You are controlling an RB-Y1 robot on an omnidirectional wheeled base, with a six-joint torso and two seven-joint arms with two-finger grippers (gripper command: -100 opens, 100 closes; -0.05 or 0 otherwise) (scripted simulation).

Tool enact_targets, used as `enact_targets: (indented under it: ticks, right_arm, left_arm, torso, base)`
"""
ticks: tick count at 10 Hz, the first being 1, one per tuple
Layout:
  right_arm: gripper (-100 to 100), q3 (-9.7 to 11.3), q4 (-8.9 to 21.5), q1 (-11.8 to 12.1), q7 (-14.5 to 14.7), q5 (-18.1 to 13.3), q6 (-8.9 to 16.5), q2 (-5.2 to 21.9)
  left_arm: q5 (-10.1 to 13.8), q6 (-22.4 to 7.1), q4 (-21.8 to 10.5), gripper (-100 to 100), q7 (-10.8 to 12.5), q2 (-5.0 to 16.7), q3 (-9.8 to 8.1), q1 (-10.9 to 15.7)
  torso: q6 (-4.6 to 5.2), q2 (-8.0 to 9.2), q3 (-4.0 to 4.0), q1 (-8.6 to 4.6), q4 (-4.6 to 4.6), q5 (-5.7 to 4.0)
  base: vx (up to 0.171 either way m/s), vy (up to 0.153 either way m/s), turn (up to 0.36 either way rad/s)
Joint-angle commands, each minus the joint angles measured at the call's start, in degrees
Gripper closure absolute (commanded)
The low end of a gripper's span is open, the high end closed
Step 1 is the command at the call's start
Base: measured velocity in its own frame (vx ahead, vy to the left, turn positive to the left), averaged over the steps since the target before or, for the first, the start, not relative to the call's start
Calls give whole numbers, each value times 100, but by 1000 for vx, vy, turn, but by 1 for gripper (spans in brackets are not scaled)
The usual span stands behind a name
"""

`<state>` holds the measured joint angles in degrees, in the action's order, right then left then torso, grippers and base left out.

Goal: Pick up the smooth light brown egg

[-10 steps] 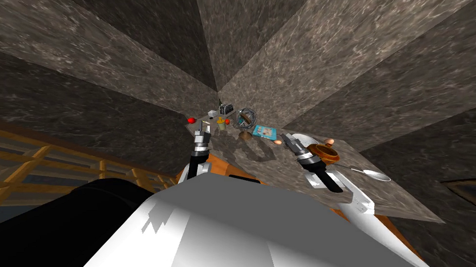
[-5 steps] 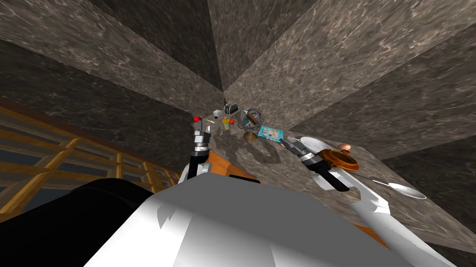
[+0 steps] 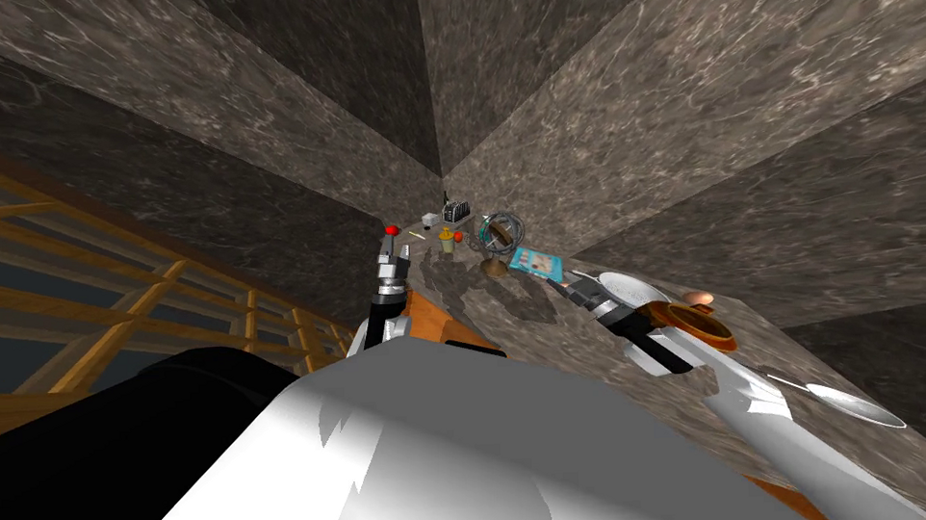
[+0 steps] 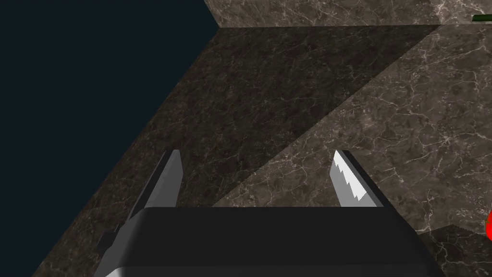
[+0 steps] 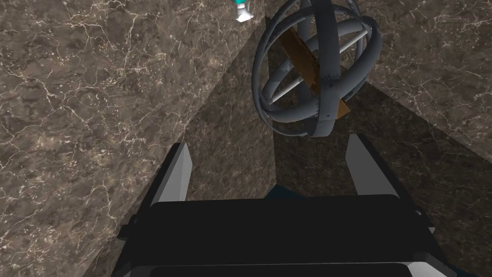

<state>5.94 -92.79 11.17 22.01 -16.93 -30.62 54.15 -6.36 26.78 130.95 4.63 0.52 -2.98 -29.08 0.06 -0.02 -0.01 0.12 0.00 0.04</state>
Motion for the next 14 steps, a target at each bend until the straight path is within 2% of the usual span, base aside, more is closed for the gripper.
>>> enact_targets:
  ticks: [1,2,3,4,5,6,7,8,9,10,12,13,14]
  right_arm:
    - [-100,95,286,-41,70,-208,1,286]
    - [-100,95,319,-41,70,-208,1,327]
    - [-100,194,471,-71,136,-402,21,566]
    - [-100,194,560,-71,136,-402,21,574]
    - [-100,295,749,-97,196,-598,44,812]
    - [-100,295,795,-97,196,-598,44,812]
    - [-100,397,984,-117,251,-795,71,1039]
    - [-100,397,1025,-117,251,-795,71,1039]
    - [-100,501,1241,-133,301,-991,102,1255]
    - [-100,501,1247,-133,301,-991,102,1255]
    - [-100,711,1605,-150,385,-1359,168,1654]
    - [-100,711,1666,-150,385,-1373,168,1654]
    - [-100,816,1859,-151,420,-1557,202,1835]
  left_arm:
    - [0,0,0,0,0,0,0,0]
    - [0,0,0,0,0,0,0,1]
    - [0,0,0,0,0,0,0,0]
    - [0,0,0,0,0,0,0,0]
    - [0,0,0,0,0,0,0,0]
    - [0,0,0,0,0,0,0,0]
    - [0,0,0,0,0,0,0,0]
    - [0,0,0,0,0,0,0,0]
    - [0,0,0,0,0,0,0,0]
    - [0,0,0,0,0,0,0,0]
    - [0,0,0,0,0,0,0,0]
    - [0,0,0,0,0,0,0,0]
    - [0,0,0,0,0,0,0,0]
  torso:
    - [0,0,0,0,0,0]
    - [-3,-1,0,1,0,0]
    - [0,0,0,-2,0,-1]
    - [-3,-3,-1,-2,0,0]
    - [-1,-3,-2,-2,-1,-1]
    - [-3,-3,-1,-1,0,0]
    - [0,0,0,-2,0,-1]
    - [-3,-4,-2,3,-1,0]
    - [0,-2,-1,0,0,0]
    - [-2,-4,-2,0,-1,-1]
    - [-1,-3,-2,-2,0,0]
    - [-3,-7,-4,3,-1,1]
    - [1,-4,-3,0,-1,-1]
  base:
    - [18,37,132]
    - [19,27,63]
    - [25,30,120]
    - [24,29,81]
    - [23,32,133]
    - [18,27,62]
    - [29,44,121]
    - [24,31,58]
    - [30,33,110]
    - [24,25,65]
    - [33,35,138]
    - [31,30,60]
    - [27,29,98]
